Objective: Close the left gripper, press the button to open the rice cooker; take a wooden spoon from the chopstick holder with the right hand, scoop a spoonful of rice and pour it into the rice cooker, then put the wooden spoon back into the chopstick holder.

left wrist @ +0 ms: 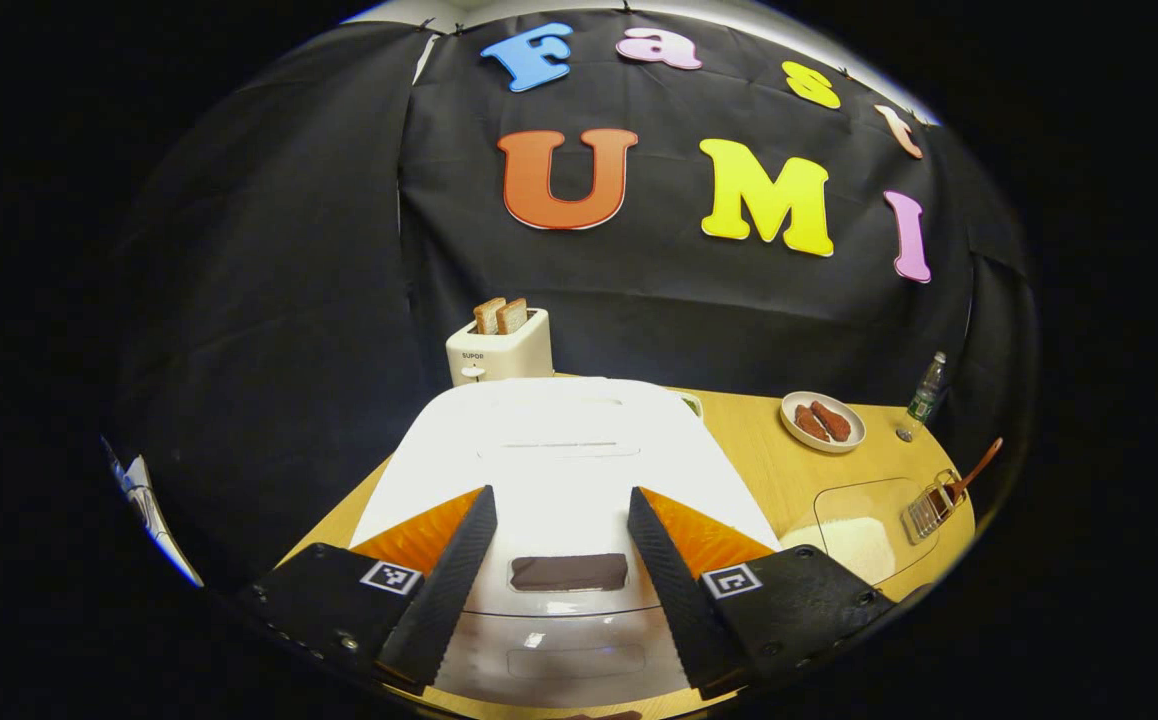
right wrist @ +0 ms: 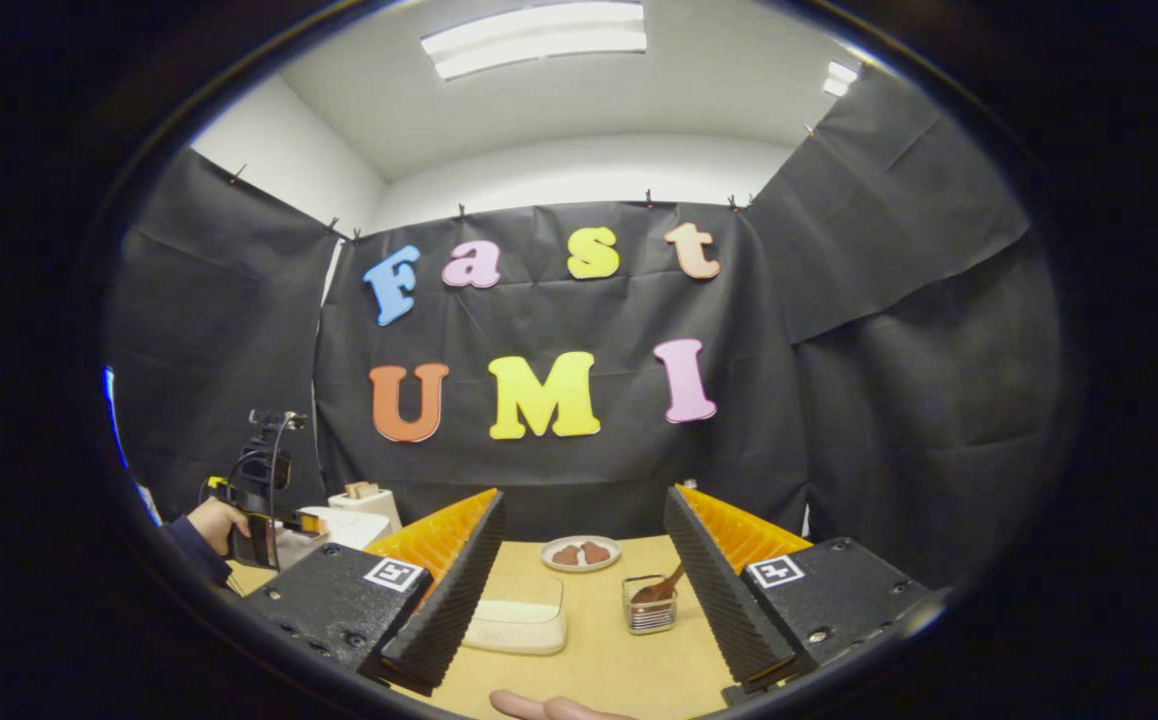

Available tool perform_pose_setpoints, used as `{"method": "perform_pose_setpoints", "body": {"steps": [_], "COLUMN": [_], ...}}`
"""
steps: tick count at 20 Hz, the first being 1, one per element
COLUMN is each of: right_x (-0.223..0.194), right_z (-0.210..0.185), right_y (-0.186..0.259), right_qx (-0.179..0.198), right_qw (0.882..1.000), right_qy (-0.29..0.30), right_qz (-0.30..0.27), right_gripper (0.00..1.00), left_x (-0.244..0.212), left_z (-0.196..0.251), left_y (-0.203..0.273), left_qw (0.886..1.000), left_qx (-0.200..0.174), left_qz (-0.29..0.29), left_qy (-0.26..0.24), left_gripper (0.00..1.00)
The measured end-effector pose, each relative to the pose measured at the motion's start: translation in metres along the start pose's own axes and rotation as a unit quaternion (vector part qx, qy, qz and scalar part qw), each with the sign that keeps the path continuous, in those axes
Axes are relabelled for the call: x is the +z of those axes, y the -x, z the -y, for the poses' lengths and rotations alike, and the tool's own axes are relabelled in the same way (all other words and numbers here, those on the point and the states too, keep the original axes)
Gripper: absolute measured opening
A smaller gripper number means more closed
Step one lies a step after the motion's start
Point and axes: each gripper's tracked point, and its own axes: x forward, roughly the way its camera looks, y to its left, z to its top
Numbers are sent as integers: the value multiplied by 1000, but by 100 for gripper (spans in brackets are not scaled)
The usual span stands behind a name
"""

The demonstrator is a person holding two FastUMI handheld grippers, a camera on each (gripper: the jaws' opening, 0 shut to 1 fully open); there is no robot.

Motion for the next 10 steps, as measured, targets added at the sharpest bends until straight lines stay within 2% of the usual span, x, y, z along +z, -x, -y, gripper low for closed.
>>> {"method": "perform_pose_setpoints", "body": {"steps": [4,7,10], "right_x": [-4,-5,-5], "right_z": [11,15,18], "right_y": [-6,-9,-11], "right_qx": [-17,-23,-30], "right_qw": [1000,999,999], "right_qy": [0,6,13], "right_qz": [-13,-21,-30], "right_gripper": [100,100,100], "left_x": [12,33,54], "left_z": [8,16,40], "left_y": [20,50,94], "left_qw": [999,998,994], "left_qx": [-14,-16,-35], "left_qz": [20,56,104], "left_qy": [29,11,-1], "left_gripper": [85,90,94]}}
